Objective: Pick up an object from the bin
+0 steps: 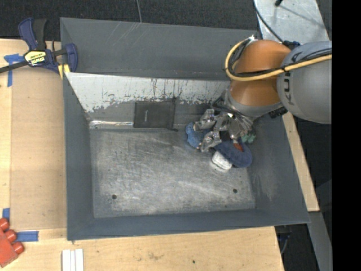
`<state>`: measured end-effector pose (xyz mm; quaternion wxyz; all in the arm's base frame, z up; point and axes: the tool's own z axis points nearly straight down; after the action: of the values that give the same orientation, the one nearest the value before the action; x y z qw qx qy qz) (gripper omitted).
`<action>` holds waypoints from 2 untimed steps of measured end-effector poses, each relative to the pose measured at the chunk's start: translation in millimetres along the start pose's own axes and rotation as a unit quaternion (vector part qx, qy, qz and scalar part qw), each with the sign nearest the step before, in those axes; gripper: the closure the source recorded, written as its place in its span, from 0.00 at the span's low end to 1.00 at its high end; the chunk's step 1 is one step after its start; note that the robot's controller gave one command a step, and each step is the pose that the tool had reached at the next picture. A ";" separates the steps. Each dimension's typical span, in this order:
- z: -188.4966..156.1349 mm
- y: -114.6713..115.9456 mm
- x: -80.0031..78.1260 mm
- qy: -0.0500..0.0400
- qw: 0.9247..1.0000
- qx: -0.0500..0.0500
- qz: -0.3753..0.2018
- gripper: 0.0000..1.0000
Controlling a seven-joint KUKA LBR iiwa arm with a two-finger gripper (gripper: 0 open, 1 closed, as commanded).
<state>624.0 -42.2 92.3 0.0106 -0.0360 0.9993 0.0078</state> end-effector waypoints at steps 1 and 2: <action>-167.3 -7.3 45.9 0.006 0.986 0.007 -0.167 1.00; -163.5 -7.4 46.9 0.010 0.986 0.006 -0.165 0.00</action>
Offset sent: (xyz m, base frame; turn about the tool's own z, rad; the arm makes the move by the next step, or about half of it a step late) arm -0.0507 -0.0129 0.1615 -0.3362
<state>574.4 -55.6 254.6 0.0023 -0.2009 0.9796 -0.0002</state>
